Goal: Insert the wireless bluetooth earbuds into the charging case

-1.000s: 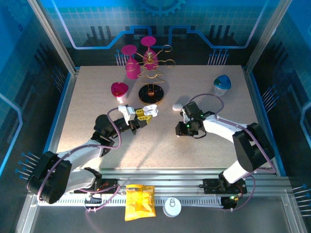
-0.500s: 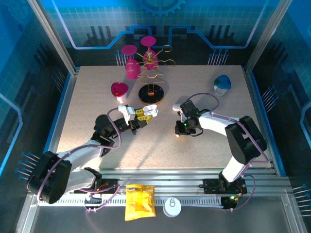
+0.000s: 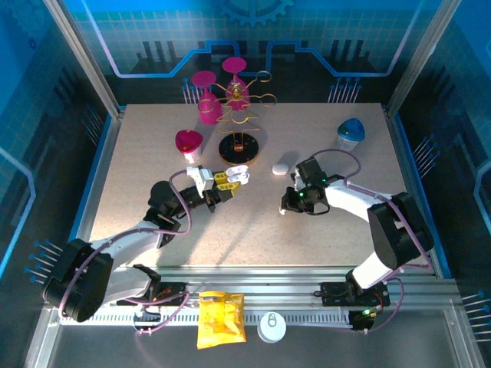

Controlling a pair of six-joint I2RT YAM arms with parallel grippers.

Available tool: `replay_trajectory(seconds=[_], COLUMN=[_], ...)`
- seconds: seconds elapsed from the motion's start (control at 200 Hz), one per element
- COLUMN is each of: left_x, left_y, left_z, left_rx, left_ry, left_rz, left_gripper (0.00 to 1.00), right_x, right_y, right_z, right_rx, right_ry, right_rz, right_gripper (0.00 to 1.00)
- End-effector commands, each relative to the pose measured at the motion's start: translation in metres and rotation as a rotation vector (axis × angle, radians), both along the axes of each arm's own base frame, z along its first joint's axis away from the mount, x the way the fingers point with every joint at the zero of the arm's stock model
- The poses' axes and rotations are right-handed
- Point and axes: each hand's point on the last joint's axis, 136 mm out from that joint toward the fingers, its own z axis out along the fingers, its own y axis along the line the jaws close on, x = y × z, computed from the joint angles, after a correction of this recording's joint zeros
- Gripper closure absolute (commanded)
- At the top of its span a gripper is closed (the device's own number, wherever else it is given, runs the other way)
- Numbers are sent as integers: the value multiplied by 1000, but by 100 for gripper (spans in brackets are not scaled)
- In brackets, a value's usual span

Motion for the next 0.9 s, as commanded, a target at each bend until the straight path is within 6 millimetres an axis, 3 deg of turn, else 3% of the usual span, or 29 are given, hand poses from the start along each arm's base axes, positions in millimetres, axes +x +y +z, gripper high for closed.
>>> replay_trajectory(seconds=[0.0, 0.245, 0.405, 0.49, 0.65, 0.775, 0.896], left_x=[-5, -6, -5, -5, -3, -2, -2], left_y=[3, 4, 4, 4, 3, 2, 2], left_z=[2, 2, 2, 3, 3, 3, 3], left_rx=[-14, -10, -6, -9, -11, -12, -16], left_ry=[-17, -24, -27, -27, -25, -26, -27], left_rz=[-9, -6, -3, -4, -11, -10, -12], left_gripper=[81, 81, 81, 81, 81, 81, 81], right_x=[-8, -20, -24, -23, -16, -12, -15], right_y=[9, -11, -29, -38, -42, -40, -26], right_z=[-3, -32, -34, -29, -2, 14, 17], right_rx=[153, 52, -45, -104, -180, -290, -387], right_ry=[75, 115, 91, 66, -50, -145, -197], right_rz=[-81, -93, -92, -84, -22, 72, 209], right_gripper=[92, 91, 84, 78, 68, 64, 61])
